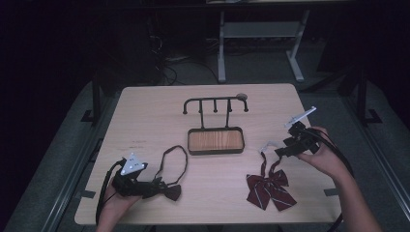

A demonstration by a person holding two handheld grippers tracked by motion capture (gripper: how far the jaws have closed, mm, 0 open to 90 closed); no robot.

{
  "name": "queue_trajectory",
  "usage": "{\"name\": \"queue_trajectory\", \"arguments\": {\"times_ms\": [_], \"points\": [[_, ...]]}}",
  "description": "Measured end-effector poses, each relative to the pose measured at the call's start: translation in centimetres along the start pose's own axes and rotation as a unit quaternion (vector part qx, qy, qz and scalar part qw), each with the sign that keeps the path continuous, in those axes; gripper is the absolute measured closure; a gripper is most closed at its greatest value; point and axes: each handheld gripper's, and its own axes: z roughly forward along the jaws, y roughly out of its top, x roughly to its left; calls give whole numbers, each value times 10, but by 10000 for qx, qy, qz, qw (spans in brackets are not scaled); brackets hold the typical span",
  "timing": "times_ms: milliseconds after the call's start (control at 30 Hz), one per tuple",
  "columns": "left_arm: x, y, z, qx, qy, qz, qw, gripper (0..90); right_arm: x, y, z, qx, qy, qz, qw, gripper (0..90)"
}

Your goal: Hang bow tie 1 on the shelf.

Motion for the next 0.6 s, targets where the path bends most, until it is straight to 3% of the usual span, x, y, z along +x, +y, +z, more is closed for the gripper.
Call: {"name": "queue_trajectory", "arguments": {"times_ms": [267,600], "points": [[2,-1,0,60,7,24,10000,260,-10,5,14,184,-30,229,9996,416],[2,-1,-1,48,26,22,10000,260,-21,9,33,581,-130,620,9963,467]]}}
